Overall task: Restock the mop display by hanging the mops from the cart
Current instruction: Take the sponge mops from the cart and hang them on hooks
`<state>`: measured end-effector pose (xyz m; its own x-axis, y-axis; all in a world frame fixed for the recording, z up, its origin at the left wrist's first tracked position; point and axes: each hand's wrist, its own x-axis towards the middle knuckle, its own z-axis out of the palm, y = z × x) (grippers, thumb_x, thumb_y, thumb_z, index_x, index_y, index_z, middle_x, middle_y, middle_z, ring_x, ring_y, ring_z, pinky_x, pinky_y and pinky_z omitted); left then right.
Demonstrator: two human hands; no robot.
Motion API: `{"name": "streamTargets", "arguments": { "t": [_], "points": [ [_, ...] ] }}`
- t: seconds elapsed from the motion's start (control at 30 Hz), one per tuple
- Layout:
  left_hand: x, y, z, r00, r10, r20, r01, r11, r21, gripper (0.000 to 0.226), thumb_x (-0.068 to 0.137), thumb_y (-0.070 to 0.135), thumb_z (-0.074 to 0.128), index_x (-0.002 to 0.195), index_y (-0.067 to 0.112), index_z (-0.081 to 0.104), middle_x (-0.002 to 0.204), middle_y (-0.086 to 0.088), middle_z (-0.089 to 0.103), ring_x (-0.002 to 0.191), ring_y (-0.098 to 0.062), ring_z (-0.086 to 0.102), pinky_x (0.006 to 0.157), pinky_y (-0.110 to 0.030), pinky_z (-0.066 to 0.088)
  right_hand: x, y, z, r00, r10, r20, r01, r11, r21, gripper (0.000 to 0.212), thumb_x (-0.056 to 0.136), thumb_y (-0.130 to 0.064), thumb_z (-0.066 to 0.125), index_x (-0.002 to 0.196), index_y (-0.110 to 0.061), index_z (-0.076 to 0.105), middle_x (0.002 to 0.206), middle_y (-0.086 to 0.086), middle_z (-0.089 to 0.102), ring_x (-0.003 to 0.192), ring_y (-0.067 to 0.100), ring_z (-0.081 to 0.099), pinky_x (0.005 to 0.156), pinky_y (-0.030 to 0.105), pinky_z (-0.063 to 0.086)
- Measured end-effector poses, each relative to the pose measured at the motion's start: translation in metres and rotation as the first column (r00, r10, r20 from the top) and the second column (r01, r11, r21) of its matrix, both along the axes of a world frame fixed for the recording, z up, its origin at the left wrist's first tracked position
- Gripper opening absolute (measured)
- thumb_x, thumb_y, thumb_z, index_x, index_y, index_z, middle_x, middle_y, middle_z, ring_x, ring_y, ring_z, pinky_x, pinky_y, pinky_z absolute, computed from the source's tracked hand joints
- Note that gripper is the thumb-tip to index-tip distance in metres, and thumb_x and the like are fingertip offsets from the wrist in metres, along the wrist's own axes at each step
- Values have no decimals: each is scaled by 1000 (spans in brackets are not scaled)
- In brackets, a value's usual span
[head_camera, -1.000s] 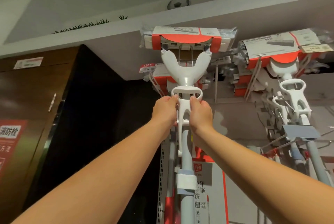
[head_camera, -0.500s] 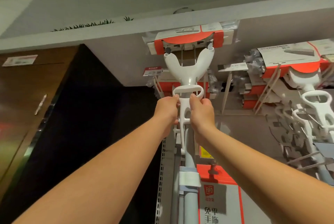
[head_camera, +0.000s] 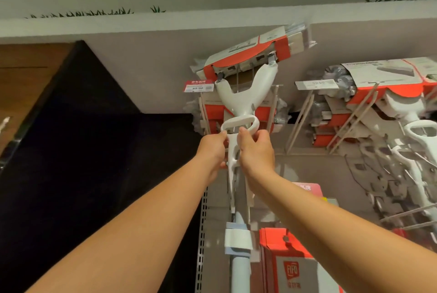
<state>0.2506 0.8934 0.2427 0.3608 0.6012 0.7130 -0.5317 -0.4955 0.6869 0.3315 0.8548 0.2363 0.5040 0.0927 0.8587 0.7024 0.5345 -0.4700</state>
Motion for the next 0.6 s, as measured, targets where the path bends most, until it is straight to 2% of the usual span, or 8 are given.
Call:
{"name": "streamTargets", "arguments": {
  "t": [0.17, 0.27, 0.4, 0.47, 0.6],
  "points": [
    [4, 23, 2, 1000, -26, 15, 26, 1000, -5, 32, 103, 25, 40, 117, 5, 60, 113, -14, 67, 86, -22, 66, 63, -31, 56, 7, 20, 5, 1000, 28, -1, -28, 999, -26, 29, 96, -43, 46, 98, -15, 52, 82, -2, 55, 72, 14, 52, 63, 31, 40],
    [6, 34, 6, 1000, -19, 21, 19, 1000, 5, 31, 103, 25, 41, 115, 5, 61, 113, -15, 67, 91, -26, 68, 66, -35, 58, 14, 32, 12, 998, 61, -20, -62, 997, -36, 28, 96, -43, 47, 96, -15, 54, 82, 0, 57, 77, 17, 55, 67, 32, 43],
    [17, 46, 9, 999, 39, 14, -39, 999, 8, 26, 101, 27, 45, 111, 10, 62, 104, -12, 69, 85, -24, 70, 56, -30, 58, 24, 45, 13, 981, 172, -93, -176, 983, -45, 27, 98, -37, 46, 98, -13, 58, 88, 5, 63, 79, 20, 60, 69, 32, 47],
    [24, 53, 8, 998, 66, -8, -66, 998, -19, 24, 100, 27, 48, 110, 10, 63, 101, -11, 70, 85, -24, 70, 62, -34, 60, 29, 53, 7, 963, 233, -137, -239, 971, -27, 24, 99, -33, 46, 92, -14, 60, 88, 7, 66, 78, 21, 62, 71, 33, 50],
    [37, 71, -7, 995, 87, -50, -88, 996, -3, 23, 100, 25, 48, 108, 9, 63, 100, -10, 68, 85, -24, 68, 72, -39, 60, 41, 71, -10, 953, 245, -177, -256, 965, -47, 25, 100, -30, 45, 90, -13, 61, 86, 8, 67, 76, 21, 63, 65, 30, 49]
  ]
}}
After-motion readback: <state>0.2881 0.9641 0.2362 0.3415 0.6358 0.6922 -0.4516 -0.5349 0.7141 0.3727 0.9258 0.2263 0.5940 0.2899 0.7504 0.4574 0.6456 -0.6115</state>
